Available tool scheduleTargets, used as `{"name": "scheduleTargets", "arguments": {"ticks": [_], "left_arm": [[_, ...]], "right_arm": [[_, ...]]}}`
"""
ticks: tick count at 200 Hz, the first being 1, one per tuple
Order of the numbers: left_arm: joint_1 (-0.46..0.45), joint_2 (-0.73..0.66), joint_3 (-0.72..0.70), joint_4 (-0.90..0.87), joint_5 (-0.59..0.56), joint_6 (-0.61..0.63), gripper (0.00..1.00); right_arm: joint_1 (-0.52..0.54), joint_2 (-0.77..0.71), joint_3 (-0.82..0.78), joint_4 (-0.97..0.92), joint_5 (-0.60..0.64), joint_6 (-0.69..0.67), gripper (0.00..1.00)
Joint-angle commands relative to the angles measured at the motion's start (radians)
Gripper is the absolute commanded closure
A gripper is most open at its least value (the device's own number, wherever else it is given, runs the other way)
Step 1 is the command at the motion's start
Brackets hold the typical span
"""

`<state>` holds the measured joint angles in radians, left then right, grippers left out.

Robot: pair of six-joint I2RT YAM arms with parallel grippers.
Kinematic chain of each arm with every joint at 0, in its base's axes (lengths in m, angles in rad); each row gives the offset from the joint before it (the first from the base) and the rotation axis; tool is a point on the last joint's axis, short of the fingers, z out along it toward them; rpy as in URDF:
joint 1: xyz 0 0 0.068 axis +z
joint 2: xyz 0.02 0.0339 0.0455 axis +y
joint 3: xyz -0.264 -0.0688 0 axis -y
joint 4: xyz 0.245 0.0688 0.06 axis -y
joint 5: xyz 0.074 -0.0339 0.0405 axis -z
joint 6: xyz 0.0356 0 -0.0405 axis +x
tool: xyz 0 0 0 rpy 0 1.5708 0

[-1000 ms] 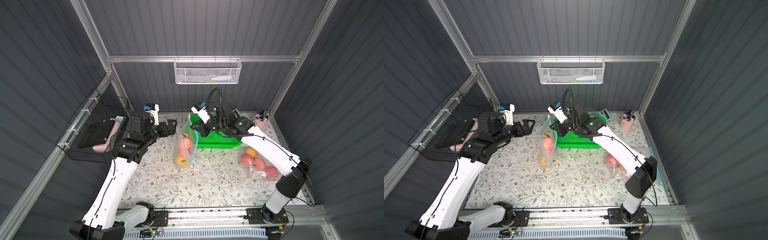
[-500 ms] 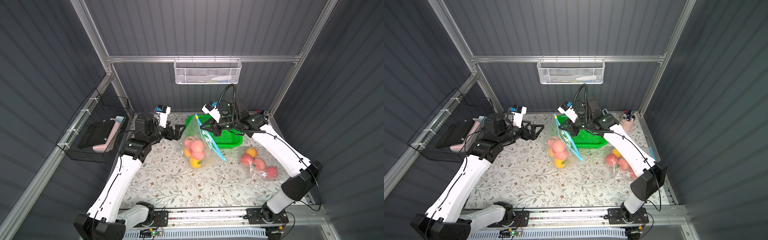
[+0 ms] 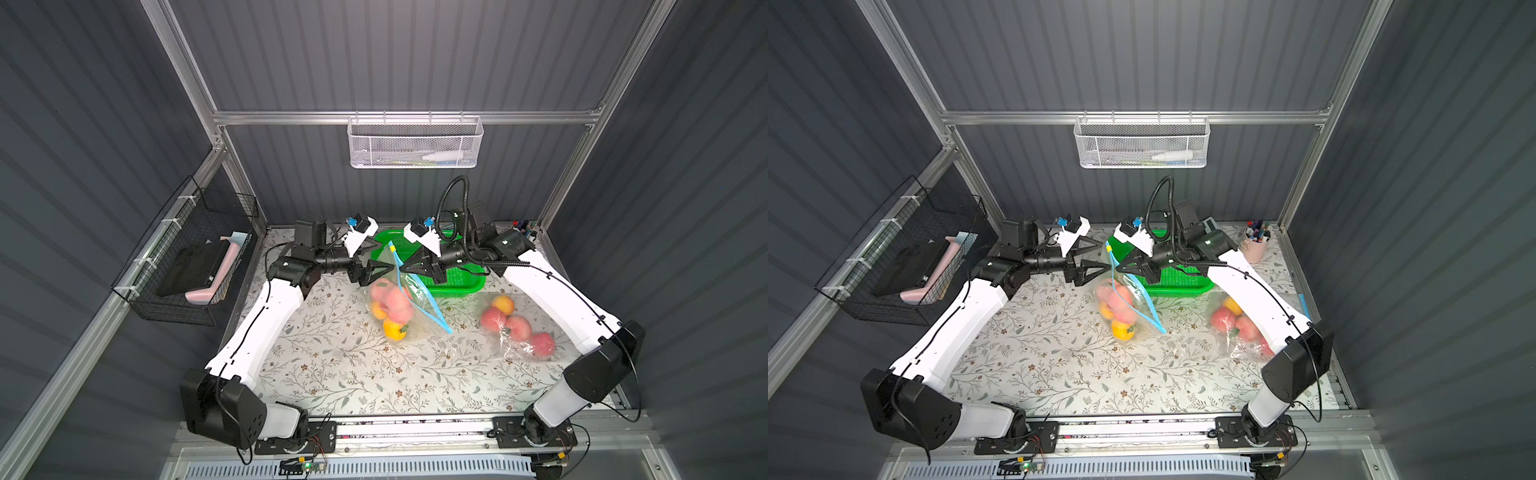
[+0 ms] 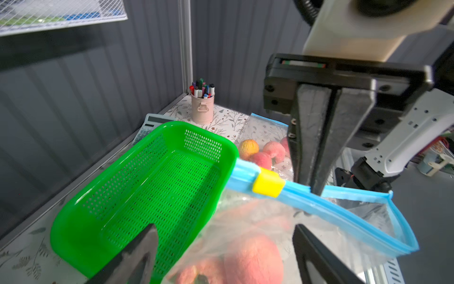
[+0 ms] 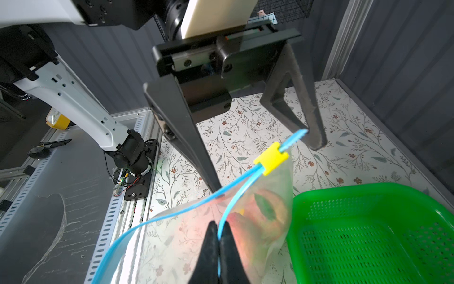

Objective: Place the peach in a zip-top bag and seal the zipper
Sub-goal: Pick up the zipper food storage bag at the center of the board.

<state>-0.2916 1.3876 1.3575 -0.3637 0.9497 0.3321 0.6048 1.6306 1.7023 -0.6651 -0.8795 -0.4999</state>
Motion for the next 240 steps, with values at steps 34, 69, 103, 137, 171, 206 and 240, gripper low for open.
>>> {"name": "scheduleTargets", "arguments": {"ticks": [34,69,103,137,171,206,240], "left_arm": [[0.003,0.004,0.086,-0.105,0.194,0.208,0.29],[0.003,0.017,0.105,-0.105,0.145,0.218,0.43],[0.003,0.058,0.142,-0.13,0.158,0.223,0.43],[0.003,0.071,0.161,-0.153,0.175,0.244,0.59],[0.003,0.042,0.144,-0.138,0.152,0.262,0.79],[0.003,0.005,0.125,-0.125,0.12,0.258,0.99],[0.003,-0.034,0.109,-0.096,0.06,0.2,1.0]], "right_arm": [[-0.023,0.003,0.023,-0.058,-0.088,-0.108,1.0],[-0.03,0.002,0.029,-0.082,-0.132,-0.138,1.0],[-0.03,0.008,0.04,-0.099,-0.162,-0.158,1.0],[-0.03,0.022,0.059,-0.103,-0.163,-0.148,1.0],[-0.033,0.026,0.065,-0.099,-0.148,-0.12,1.0],[-0.035,-0.035,0.012,0.003,-0.033,0.011,0.97],[-0.033,-0.154,-0.104,0.2,0.137,0.231,0.63]]}}
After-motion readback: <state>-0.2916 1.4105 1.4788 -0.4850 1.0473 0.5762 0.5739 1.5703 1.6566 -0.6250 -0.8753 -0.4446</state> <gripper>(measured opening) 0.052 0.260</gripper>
